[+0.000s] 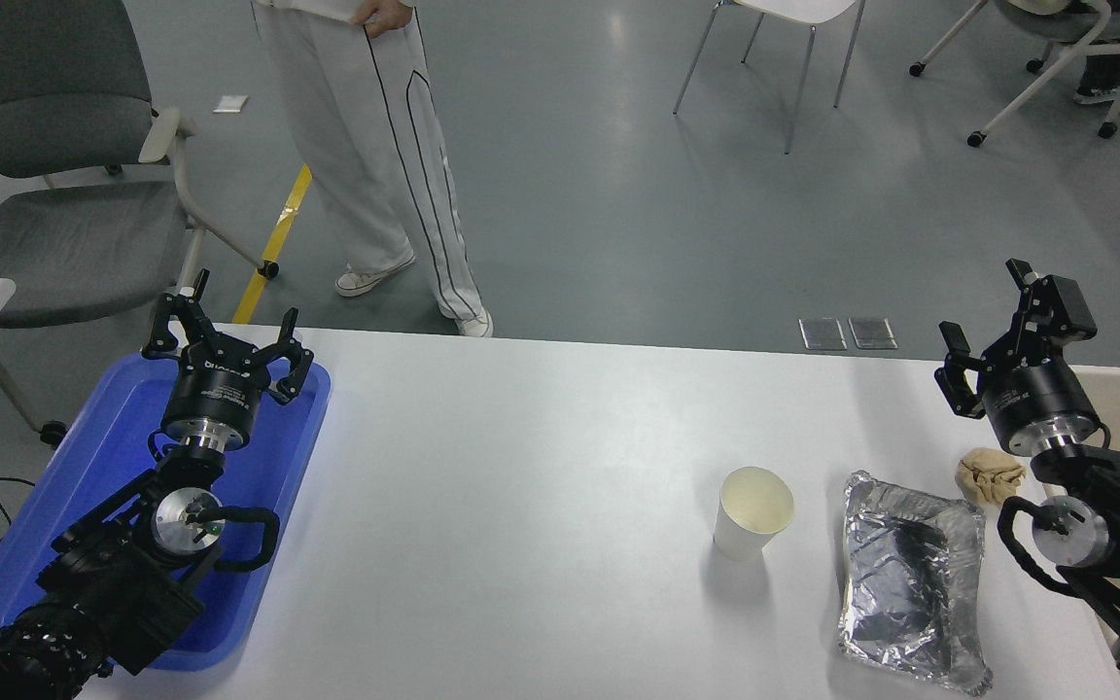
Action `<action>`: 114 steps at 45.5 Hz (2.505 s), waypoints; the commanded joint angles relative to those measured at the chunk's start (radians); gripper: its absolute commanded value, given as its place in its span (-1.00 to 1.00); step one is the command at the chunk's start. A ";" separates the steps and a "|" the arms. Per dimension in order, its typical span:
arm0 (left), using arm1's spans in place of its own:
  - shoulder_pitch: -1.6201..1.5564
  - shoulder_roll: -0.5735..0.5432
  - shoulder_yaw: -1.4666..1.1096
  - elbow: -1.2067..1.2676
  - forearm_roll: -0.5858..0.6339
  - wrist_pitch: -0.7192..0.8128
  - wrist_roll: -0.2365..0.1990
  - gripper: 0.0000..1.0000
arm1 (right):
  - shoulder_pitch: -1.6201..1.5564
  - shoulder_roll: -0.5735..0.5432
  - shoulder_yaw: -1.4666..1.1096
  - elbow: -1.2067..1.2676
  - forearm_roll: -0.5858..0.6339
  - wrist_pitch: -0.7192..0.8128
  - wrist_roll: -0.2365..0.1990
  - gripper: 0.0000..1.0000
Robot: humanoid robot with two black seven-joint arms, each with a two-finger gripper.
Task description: Pick up paper cup place in dustbin
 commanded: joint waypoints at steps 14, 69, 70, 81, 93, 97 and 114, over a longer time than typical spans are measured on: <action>0.000 0.000 0.000 0.000 0.000 0.000 0.000 1.00 | 0.002 0.014 -0.022 0.004 0.003 0.015 0.000 1.00; 0.001 0.001 0.000 0.000 0.000 0.000 0.000 1.00 | 0.474 -0.376 -0.950 0.250 0.198 0.023 -0.181 1.00; 0.001 0.000 0.000 0.000 0.000 0.000 0.000 1.00 | 0.495 -0.376 -0.986 0.256 0.198 0.024 -0.181 1.00; 0.001 0.000 0.000 -0.001 0.000 0.000 0.000 1.00 | 0.814 -0.358 -1.437 0.282 0.194 0.085 -0.183 1.00; 0.001 0.000 0.000 0.000 0.000 0.000 0.000 1.00 | 1.144 -0.256 -1.878 0.288 0.195 0.277 -0.184 1.00; 0.001 0.000 0.000 0.000 0.000 0.000 0.000 1.00 | 1.201 -0.223 -1.927 0.288 0.195 0.346 -0.186 1.00; 0.001 0.000 0.000 0.000 0.000 0.000 0.000 1.00 | 1.480 -0.066 -2.145 0.402 0.094 0.509 -0.233 1.00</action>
